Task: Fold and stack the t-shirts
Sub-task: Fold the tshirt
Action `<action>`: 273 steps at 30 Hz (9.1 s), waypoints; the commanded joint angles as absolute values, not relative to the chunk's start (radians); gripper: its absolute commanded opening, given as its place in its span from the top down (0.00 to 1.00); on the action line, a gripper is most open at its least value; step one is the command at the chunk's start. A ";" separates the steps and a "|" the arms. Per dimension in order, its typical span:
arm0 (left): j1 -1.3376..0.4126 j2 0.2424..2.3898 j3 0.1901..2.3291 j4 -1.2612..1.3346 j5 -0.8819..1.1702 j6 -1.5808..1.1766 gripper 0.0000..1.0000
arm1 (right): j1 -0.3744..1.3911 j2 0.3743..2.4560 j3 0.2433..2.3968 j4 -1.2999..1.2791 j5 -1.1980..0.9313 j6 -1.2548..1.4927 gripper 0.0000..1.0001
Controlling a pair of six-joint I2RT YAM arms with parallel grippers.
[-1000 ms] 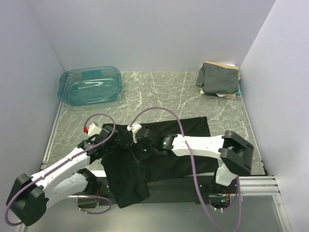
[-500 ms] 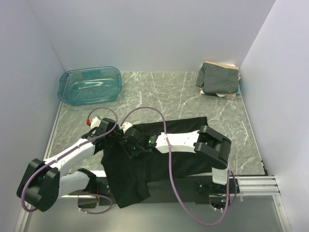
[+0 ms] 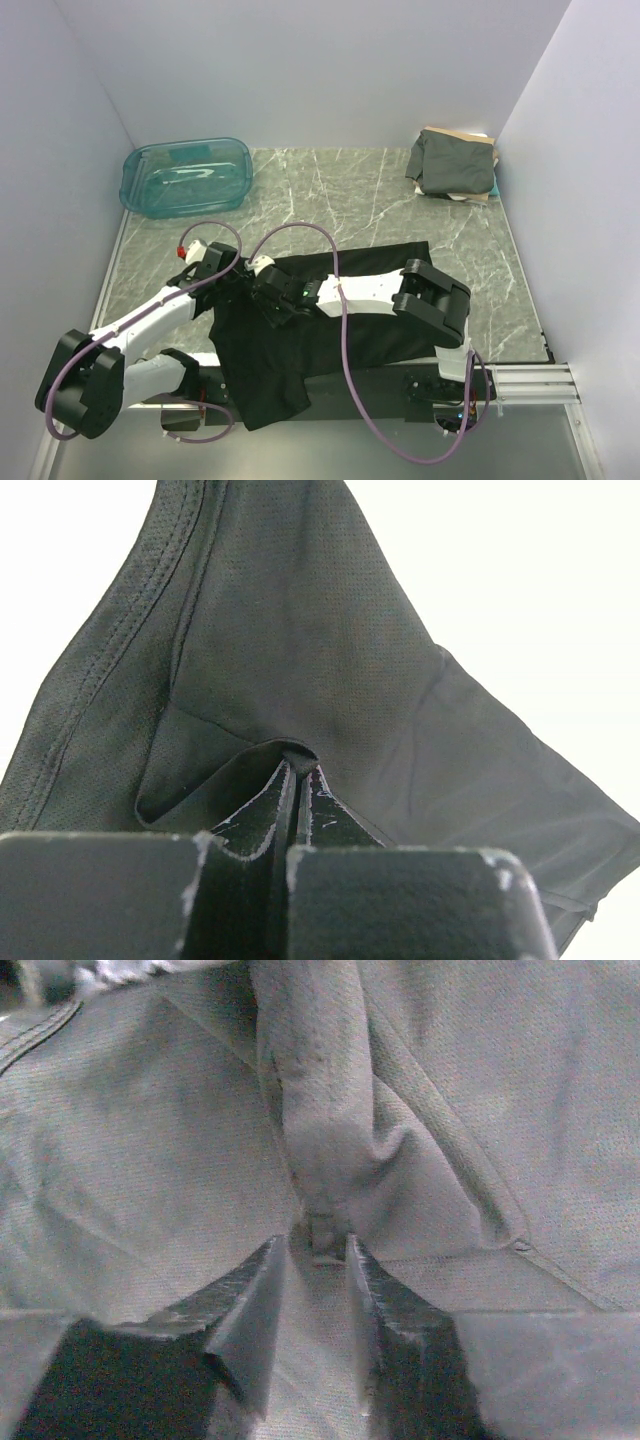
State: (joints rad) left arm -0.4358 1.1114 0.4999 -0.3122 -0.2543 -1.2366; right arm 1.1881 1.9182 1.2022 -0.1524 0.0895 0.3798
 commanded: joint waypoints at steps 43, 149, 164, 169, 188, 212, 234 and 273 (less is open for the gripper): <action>-0.617 0.598 0.449 -0.725 -0.251 -1.485 0.99 | 1.184 1.694 1.197 -0.347 0.077 0.321 1.00; -0.153 1.922 1.261 -0.454 -0.196 -0.877 0.01 | 0.005 1.893 1.261 -0.399 -0.230 0.359 0.33; -0.241 1.527 1.112 -0.528 -0.242 -0.916 0.01 | 0.005 1.423 0.996 -0.336 -0.265 0.388 0.33; -0.354 1.340 1.006 -0.578 -0.271 -1.007 0.01 | 0.005 1.246 0.826 -0.307 -0.224 0.419 0.32; -1.095 0.906 0.562 -0.933 -0.170 -1.549 0.10 | 0.006 1.109 0.670 -0.264 -0.219 0.437 0.32; -1.108 1.241 0.564 -0.853 -0.198 -1.496 0.89 | 0.005 0.933 0.555 -0.328 -0.190 0.511 0.32; -1.103 1.143 0.641 -0.925 -0.351 -1.447 0.99 | 0.005 0.681 0.423 -0.771 -0.175 0.756 0.29; -0.887 1.124 0.706 -0.851 -0.361 -1.246 0.99 | 0.005 0.775 0.403 -0.632 -0.121 0.718 1.00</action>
